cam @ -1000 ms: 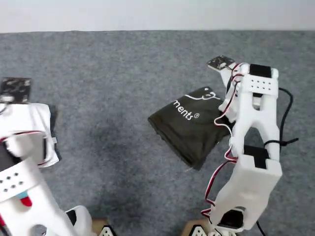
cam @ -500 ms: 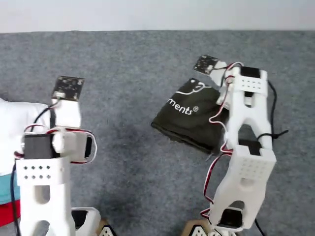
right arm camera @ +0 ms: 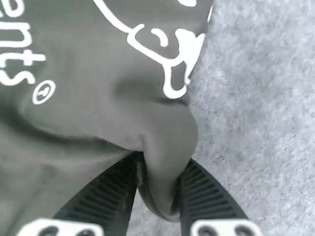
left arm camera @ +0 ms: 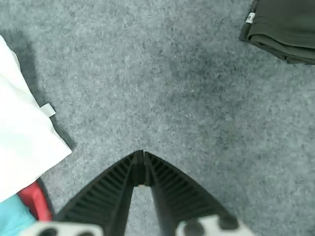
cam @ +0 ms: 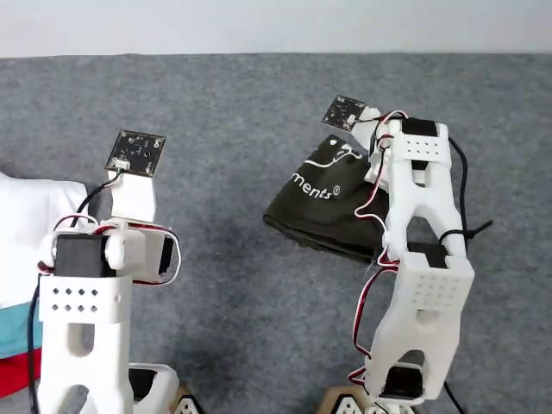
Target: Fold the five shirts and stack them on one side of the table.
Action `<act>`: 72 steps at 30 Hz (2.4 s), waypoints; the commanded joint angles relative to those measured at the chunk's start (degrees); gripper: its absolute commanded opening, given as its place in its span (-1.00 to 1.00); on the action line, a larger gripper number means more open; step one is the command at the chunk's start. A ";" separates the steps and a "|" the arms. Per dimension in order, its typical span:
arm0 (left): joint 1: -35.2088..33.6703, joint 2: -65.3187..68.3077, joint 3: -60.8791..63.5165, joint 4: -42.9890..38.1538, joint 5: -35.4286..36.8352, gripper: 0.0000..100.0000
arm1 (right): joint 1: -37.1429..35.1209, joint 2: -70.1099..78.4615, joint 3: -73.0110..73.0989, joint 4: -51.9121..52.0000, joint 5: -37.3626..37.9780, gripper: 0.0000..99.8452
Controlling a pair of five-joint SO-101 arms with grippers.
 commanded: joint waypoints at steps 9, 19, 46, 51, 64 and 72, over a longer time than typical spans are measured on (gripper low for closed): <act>0.44 -1.23 -0.22 -1.49 0.62 -0.99 | 4.09 -9.36 -3.69 9.71 -7.47 -0.78; -0.09 -1.32 -0.13 -3.60 0.79 -0.99 | 5.32 -13.85 -3.69 22.55 -28.84 -0.79; 0.18 -1.41 13.67 -17.67 0.70 -0.99 | 2.51 -18.15 -3.69 19.38 -39.91 -0.72; 0.00 -1.41 24.40 -30.33 0.62 -0.99 | 1.36 -21.93 -3.69 25.89 -40.00 -0.98; 0.09 -30.86 54.29 -50.55 0.35 -0.99 | 1.27 -31.69 1.49 35.47 -40.18 -0.98; 0.00 -50.64 67.30 -50.02 0.44 -0.99 | 1.27 -36.88 10.46 35.47 -57.76 -0.98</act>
